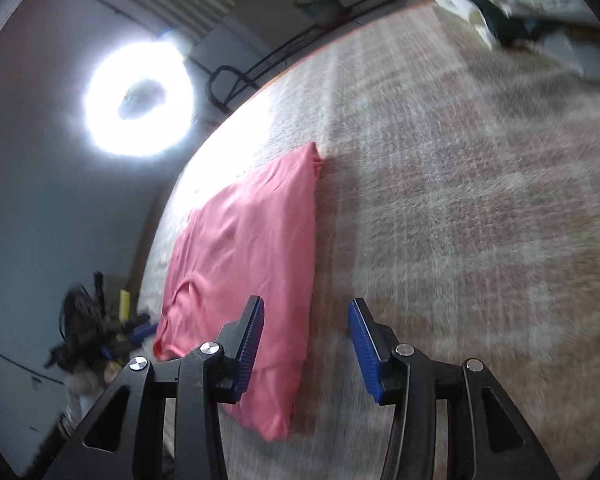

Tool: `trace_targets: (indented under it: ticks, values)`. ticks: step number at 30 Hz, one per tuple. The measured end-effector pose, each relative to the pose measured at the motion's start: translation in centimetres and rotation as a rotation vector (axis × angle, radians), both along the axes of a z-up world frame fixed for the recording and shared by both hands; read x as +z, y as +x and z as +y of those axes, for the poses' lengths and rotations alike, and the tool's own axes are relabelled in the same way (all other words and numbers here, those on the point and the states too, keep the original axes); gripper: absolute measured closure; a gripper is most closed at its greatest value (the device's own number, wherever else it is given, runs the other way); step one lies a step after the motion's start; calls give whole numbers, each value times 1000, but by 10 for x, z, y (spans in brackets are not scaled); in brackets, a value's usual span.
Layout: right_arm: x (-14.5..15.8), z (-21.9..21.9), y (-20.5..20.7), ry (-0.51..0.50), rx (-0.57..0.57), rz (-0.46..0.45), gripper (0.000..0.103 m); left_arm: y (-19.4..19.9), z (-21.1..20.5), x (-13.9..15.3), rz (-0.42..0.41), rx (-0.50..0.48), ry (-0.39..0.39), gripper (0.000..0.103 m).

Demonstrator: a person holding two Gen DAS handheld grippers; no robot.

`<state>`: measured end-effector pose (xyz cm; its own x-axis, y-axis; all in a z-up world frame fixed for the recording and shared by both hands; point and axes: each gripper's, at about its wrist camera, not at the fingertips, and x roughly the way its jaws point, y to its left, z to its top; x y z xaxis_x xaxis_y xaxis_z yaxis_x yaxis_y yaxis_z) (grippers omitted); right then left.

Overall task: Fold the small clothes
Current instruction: 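Move both open tools to the edge of the folded pink shirt, then grasp the folded shirt with the left tool while the right tool grasps it, then lift the folded shirt with both tools and carry it onto the clothes stack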

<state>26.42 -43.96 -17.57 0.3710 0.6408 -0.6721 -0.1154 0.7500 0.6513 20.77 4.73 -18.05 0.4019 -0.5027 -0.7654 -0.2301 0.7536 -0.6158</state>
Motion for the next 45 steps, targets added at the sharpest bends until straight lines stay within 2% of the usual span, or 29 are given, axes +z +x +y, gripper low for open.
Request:
trace_targets:
  ticks: [2, 5, 12, 14, 16, 19, 20, 23, 26, 31, 34, 45]
  values:
    - [-7, -1, 7, 36, -6, 16, 58, 2, 0, 0, 7, 6, -20, 47]
    - [-12, 2, 18, 86, -13, 15, 62, 7, -4, -4, 22, 13, -92, 47]
    - [-23, 34, 51, 157, -36, 26, 66, 25, -36, -2, 3, -42, -70, 48]
    - [-24, 41, 56, 161, -42, 27, 68, 30, -45, -1, 2, -47, -52, 58]
    - [-25, 49, 64, 162, -48, 25, 71, 35, -52, -3, 10, -59, -23, 86]
    - [-27, 61, 74, 142, -54, 34, 87, 35, -54, -3, 6, -44, -13, 91]
    - [-27, 64, 76, 132, -58, 39, 93, 35, -56, 0, -6, -48, -1, 92]
    - [-19, 75, 79, 65, -59, 21, 97, 32, -61, 13, -54, -60, 23, 93]
    - [-3, 83, 77, 13, -55, -14, 98, 32, -62, 28, -96, -60, -8, 94]
    - [32, 93, 69, -11, -31, -82, 98, 35, -68, 54, -164, -65, -46, 94]
    - [46, 94, 68, -16, -15, -107, 98, 39, -77, 61, -176, -81, -50, 94]
    - [89, 57, 73, -31, -45, -185, 99, 60, -139, 85, -241, -202, -25, 94]
